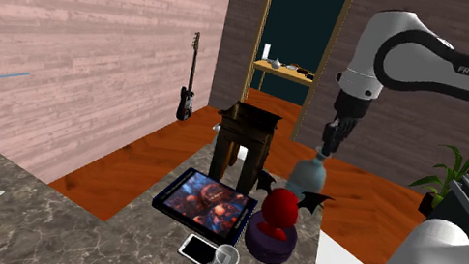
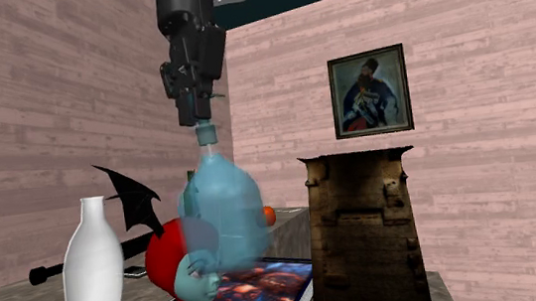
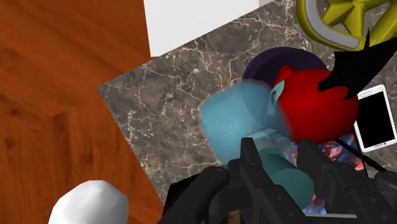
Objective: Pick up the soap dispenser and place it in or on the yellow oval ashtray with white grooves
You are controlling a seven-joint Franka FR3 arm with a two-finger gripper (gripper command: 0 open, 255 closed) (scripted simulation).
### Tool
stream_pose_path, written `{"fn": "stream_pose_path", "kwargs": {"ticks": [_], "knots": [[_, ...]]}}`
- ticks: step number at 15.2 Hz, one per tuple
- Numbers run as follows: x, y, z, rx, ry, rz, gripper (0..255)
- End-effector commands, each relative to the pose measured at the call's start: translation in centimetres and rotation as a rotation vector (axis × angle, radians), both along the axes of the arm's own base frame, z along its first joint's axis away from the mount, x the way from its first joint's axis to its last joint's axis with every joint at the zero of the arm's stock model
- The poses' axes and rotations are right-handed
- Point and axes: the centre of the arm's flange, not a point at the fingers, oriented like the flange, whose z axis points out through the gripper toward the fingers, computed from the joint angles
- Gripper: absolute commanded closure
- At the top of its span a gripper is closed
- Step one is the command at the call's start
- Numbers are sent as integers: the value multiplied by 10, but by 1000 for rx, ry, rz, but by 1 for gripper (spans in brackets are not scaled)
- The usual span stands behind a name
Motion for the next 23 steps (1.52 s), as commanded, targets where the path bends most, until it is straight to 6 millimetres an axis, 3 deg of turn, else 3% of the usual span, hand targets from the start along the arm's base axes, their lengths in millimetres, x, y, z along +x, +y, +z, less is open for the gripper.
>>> {"fn": "stream_pose_path", "kwargs": {"ticks": [1,18,23], "knots": [[-14,22,5,1,2,0,255],[-130,206,54,1,2,0,255],[-130,206,28,1,2,0,255]]}}
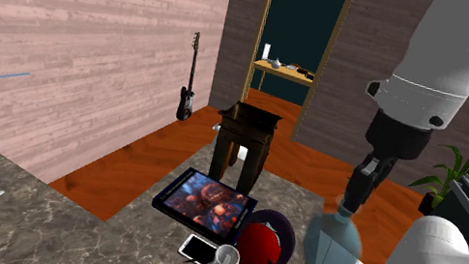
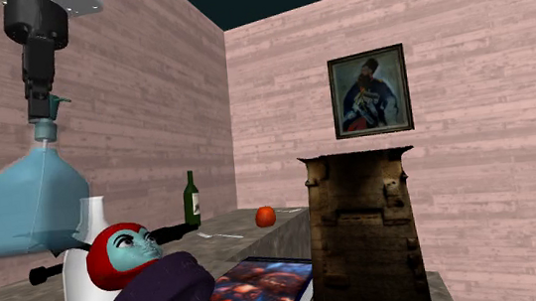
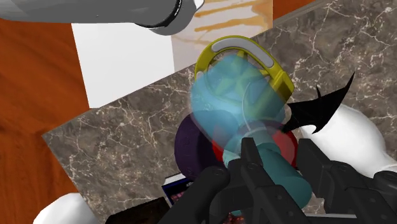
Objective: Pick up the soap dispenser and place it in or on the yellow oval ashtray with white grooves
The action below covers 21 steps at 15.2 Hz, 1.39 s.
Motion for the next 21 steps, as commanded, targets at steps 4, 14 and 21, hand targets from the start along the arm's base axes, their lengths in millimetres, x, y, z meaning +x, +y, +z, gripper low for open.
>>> {"fn": "stream_pose_path", "kwargs": {"ticks": [4,14,21], "knots": [[-1,0,-26,0,-1,0,255],[-1,0,-79,0,-1,0,255],[-1,0,-116,0,-1,0,255]]}}
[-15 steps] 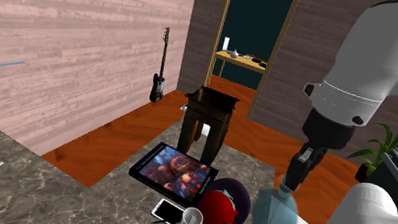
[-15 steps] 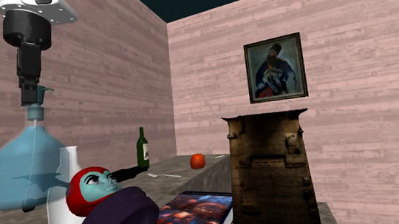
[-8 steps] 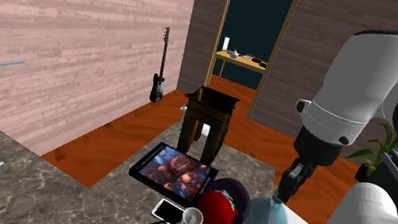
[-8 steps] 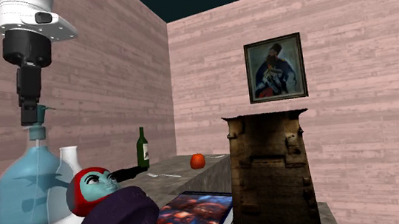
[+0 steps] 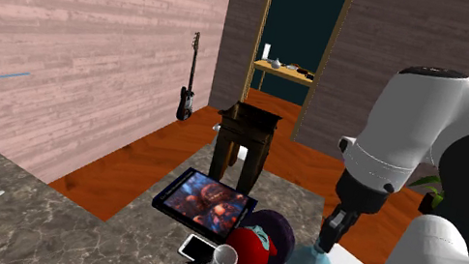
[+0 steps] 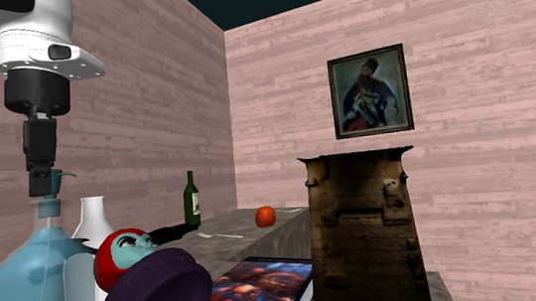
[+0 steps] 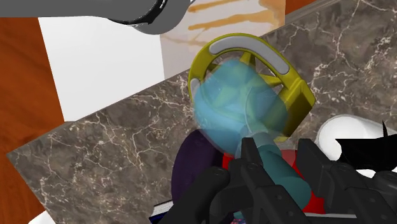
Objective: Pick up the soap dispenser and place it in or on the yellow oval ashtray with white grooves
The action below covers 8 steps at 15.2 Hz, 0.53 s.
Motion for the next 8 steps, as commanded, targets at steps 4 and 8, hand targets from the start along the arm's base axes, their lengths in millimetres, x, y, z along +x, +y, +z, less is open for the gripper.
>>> {"fn": "stream_pose_path", "kwargs": {"ticks": [4,8], "knots": [[-1,1,-27,0,-1,0,255],[-1,1,-31,0,-1,0,255]]}}
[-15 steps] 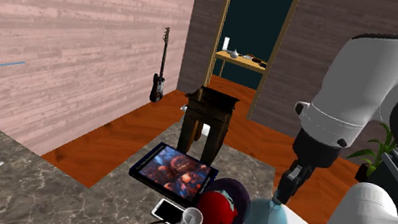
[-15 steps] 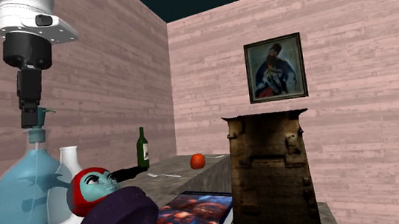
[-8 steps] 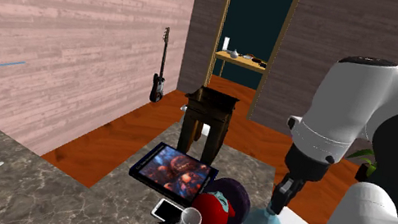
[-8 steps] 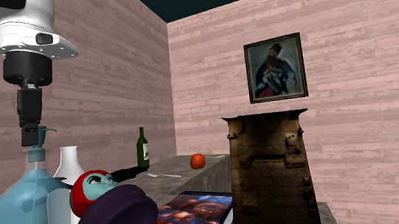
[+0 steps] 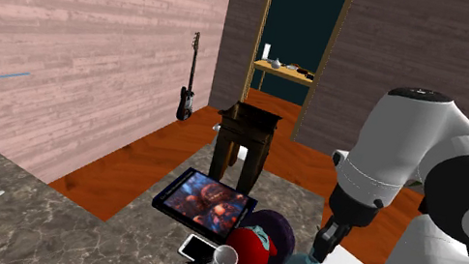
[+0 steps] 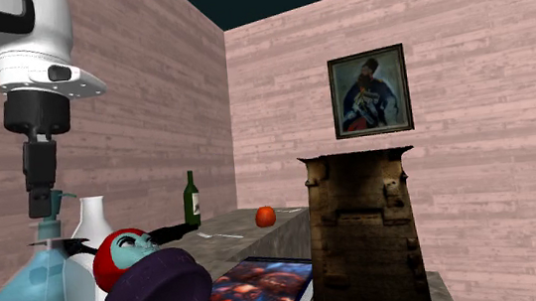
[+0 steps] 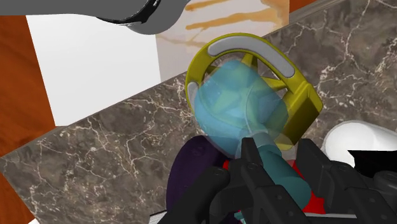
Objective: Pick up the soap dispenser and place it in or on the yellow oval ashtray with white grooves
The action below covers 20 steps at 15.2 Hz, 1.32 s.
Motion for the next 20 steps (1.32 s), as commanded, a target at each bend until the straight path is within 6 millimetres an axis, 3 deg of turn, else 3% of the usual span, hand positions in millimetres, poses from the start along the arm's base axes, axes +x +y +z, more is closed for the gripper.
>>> {"fn": "stream_pose_path", "kwargs": {"ticks": [1,5,6,11,15,20], "knots": [[0,0,-1,0,-1,0,255],[0,0,-1,0,-1,0,255],[0,0,-1,0,-1,0,0],[0,0,-1,0,0,0,0],[1,2,49,0,-1,0,0],[1,2,49,0,-1,0,0]]}}
